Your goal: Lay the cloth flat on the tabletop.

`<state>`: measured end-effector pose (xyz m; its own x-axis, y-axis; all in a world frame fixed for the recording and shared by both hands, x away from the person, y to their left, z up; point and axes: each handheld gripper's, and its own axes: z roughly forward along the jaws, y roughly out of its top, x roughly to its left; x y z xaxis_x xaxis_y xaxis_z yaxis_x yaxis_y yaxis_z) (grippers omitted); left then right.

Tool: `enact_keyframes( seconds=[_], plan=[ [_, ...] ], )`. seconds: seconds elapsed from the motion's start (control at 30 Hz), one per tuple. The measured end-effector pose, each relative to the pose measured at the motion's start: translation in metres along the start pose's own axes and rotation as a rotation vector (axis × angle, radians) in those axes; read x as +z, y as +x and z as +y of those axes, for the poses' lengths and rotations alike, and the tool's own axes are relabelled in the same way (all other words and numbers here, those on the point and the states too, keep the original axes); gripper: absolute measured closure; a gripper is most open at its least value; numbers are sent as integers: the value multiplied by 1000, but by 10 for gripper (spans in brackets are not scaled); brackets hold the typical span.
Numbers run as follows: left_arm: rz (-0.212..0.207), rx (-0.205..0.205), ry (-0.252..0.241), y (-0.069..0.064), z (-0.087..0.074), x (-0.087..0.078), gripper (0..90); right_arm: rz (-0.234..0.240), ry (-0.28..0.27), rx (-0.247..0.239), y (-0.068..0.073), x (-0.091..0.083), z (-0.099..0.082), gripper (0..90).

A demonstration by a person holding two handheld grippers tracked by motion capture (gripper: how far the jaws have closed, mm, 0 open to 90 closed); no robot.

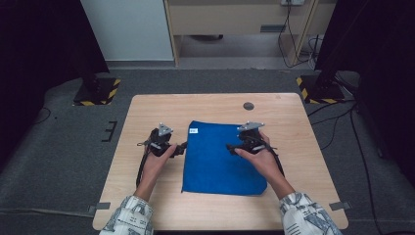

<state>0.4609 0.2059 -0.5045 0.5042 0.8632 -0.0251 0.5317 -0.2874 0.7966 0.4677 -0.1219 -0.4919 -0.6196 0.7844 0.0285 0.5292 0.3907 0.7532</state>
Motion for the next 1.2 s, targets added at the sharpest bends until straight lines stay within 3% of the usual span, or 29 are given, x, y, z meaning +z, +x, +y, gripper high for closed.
enact_keyframes(
  seconds=[0.33,0.8,1.2],
  plan=[
    [25,-19,-6,11,-5,-4,77,91,17,-63,40,9,3,111],
    [54,-29,0,23,-9,-9,84,214,58,-172,103,19,0,144],
    [51,-22,11,24,-10,-8,86,292,75,-238,142,22,-3,157]
  ],
)
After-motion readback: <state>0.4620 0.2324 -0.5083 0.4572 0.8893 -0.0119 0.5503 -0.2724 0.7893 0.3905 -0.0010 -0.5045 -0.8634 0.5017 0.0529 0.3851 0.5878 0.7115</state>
